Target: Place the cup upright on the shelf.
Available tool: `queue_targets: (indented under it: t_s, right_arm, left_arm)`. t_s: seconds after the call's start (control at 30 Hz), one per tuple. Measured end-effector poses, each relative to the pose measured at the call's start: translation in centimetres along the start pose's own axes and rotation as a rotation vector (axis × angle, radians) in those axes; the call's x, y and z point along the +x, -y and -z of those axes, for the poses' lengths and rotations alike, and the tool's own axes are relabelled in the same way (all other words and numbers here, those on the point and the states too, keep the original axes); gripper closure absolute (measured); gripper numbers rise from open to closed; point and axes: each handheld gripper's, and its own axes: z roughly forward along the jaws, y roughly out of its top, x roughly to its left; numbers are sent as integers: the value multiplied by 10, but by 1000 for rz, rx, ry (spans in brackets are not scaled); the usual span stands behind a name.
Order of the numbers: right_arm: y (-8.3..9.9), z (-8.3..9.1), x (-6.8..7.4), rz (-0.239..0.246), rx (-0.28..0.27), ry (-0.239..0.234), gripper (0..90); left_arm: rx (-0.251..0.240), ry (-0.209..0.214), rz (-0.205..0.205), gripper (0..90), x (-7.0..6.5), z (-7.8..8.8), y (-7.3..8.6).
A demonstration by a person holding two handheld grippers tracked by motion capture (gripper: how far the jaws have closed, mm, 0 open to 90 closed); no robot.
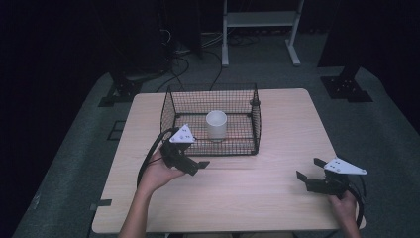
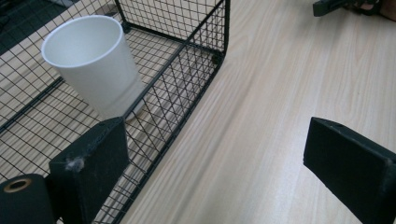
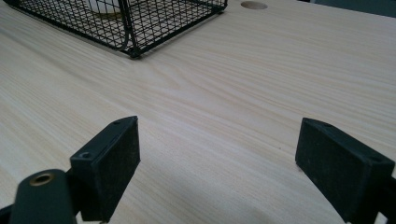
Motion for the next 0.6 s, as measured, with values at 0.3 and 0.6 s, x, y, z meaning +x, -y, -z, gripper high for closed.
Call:
queue_targets:
  t_s: [0.3, 0.6]
  right_arm:
    - [0, 0, 0, -2, 0, 1, 131]
    - [0, 0, 0, -4, 0, 3, 131]
  left_arm:
    - [-6, 4, 13, 60, -6, 1, 12]
    - [-4, -2, 17, 60, -11, 5, 22]
